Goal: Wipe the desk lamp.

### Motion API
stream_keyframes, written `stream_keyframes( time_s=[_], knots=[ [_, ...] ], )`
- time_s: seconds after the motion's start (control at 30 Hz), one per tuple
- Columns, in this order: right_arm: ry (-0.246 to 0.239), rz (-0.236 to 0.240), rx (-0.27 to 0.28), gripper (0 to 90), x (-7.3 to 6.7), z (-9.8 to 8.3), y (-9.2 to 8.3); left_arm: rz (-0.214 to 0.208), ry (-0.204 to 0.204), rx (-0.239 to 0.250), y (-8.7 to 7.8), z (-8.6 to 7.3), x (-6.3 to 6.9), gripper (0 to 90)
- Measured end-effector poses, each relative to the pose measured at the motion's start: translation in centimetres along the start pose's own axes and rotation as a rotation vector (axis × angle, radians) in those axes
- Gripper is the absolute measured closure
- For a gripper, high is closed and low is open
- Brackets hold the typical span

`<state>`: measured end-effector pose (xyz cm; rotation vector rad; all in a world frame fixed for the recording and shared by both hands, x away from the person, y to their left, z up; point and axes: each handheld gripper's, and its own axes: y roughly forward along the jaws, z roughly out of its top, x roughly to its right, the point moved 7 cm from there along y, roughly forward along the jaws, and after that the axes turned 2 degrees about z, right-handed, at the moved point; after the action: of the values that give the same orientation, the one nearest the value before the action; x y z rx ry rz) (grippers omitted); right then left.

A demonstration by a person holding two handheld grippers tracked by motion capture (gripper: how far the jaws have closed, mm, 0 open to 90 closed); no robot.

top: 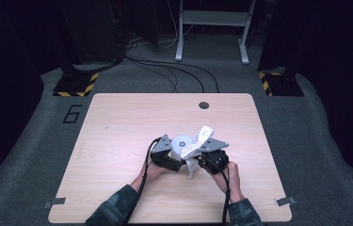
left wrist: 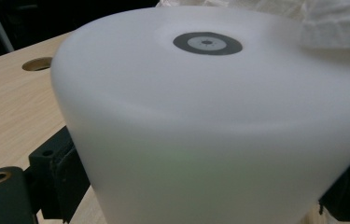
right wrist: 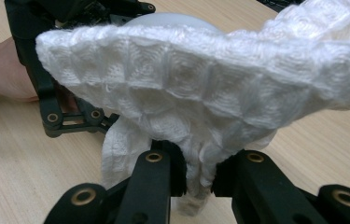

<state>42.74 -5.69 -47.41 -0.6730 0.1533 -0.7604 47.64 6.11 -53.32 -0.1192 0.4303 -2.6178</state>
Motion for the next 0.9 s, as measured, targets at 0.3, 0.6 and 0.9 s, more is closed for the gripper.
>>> stream_keyframes(
  time_s=[0.3, 0.6, 0.9],
  knots=[
    [-0.025, -0.063, -0.053, 80.6, 1.0, -0.4, 1.0, -0.001, 0.009, -0.005, -0.1, -0.1, 0.0, 8.7],
    [0.04, -0.036, -0.108, 80.7, 1.7, -2.5, 3.5, -0.005, 0.003, 0.0, -0.1, -0.2, 0.0, 8.7],
    [0.099, 0.01, -0.13, 80.9, 1.2, -4.7, 5.0, -0.004, 0.005, 0.002, -0.1, -0.2, 0.0, 8.7]
  ],
)
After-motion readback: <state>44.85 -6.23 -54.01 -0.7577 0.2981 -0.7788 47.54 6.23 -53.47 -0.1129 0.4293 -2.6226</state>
